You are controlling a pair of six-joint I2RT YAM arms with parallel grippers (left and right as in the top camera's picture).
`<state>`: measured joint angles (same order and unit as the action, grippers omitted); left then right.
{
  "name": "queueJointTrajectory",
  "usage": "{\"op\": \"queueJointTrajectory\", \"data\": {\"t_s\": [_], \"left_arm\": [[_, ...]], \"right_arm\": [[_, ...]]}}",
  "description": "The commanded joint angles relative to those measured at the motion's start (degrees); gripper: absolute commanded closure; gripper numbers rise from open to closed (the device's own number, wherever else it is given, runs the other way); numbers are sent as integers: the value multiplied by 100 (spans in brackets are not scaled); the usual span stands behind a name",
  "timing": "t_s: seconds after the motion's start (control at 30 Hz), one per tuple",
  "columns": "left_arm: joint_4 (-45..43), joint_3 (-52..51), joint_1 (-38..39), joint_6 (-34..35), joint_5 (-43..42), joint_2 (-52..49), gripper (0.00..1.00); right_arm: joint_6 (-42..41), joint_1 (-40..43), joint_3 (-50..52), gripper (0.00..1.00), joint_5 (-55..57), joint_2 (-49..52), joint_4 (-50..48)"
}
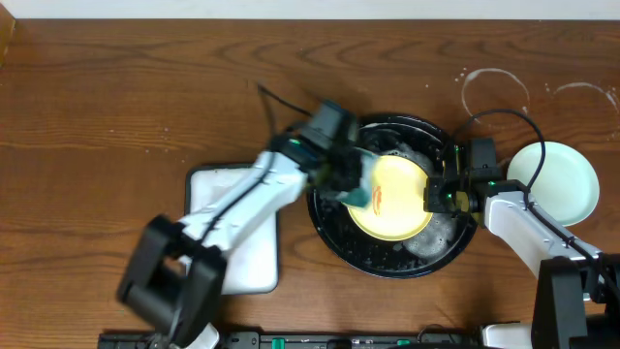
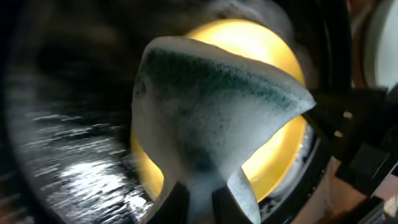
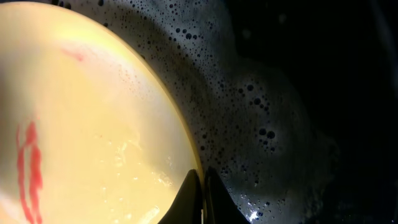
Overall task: Clean dirty plates on tray and stack at the side
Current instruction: 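Move the left gripper with sponge over and scrub the yellow plate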
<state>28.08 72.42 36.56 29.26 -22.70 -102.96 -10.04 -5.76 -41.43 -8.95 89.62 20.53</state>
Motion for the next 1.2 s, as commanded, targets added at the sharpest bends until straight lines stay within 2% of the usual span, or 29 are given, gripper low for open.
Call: {"op": "queueJointTrajectory", "data": {"t_s": [0.0, 0.17, 0.3, 0.47, 0.53, 0.63, 0.73, 0.97, 1.17], "left_arm": [[-101, 564, 262, 304, -90, -531, 93], [-197, 1224, 479, 492, -374, -1335, 93], [-459, 1246, 647, 944, -649, -1840, 92], [-345, 1246, 682, 946, -579, -2273, 93], [-68, 1246, 625, 942, -83, -2358, 93], [555, 1246, 573, 901, 1272, -2371, 92], [883, 1246, 573, 634, 1987, -2371, 93], [1537, 1290, 575, 468, 3106, -2369, 93], [2205, 1928, 579, 208, 4092, -2371, 93]], "right_arm": [[-66, 4, -85, 99, 96, 76, -13], [-66, 4, -85, 99, 96, 76, -15], [-66, 4, -85, 99, 98, 76, -15], [-66, 4, -85, 99, 98, 76, -15], [-66, 4, -85, 99, 96, 76, -15], [-66, 4, -85, 99, 98, 76, -15], [-66, 4, -85, 99, 98, 76, -15], [-66, 4, -85, 99, 98, 76, -11], [-66, 4, -85, 99, 98, 76, 7]]}}
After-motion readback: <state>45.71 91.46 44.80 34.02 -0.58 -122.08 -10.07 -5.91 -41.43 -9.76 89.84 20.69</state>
